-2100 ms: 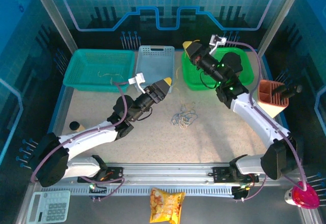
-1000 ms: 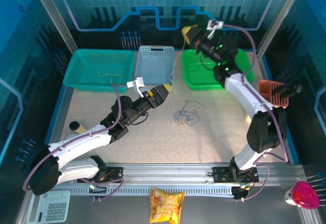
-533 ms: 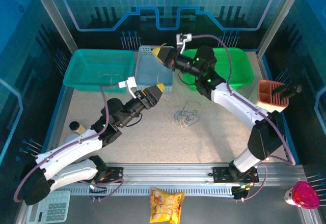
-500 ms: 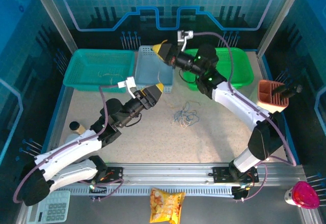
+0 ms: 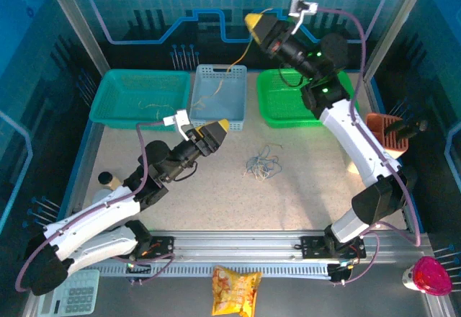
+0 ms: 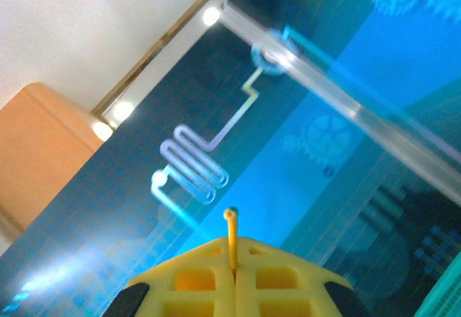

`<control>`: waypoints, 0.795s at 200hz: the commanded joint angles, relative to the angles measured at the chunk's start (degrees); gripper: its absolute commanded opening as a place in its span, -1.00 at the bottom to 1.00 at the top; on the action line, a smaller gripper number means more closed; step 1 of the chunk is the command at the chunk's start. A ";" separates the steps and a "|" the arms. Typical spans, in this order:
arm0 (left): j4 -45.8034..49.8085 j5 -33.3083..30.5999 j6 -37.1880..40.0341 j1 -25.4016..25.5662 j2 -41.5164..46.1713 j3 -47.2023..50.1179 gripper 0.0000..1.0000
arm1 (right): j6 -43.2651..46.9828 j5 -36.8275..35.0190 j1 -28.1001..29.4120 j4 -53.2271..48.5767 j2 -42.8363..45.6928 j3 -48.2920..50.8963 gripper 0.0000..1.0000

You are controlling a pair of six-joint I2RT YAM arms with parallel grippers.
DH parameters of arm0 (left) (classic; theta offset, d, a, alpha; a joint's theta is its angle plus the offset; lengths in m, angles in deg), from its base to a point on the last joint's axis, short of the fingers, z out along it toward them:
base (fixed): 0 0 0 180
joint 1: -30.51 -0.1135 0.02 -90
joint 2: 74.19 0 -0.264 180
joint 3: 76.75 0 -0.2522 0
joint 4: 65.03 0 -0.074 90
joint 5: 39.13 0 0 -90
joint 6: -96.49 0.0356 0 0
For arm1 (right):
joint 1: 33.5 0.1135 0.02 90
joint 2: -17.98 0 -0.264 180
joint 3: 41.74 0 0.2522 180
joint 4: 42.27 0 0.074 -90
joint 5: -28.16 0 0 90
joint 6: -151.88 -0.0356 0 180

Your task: Untangle the cables

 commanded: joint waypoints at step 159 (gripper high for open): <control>5.07 -0.34 2.52 0.20 0.66 -3.79 0.99 | 27.69 -4.25 -19.00 -15.77 -17.01 8.73 -1.00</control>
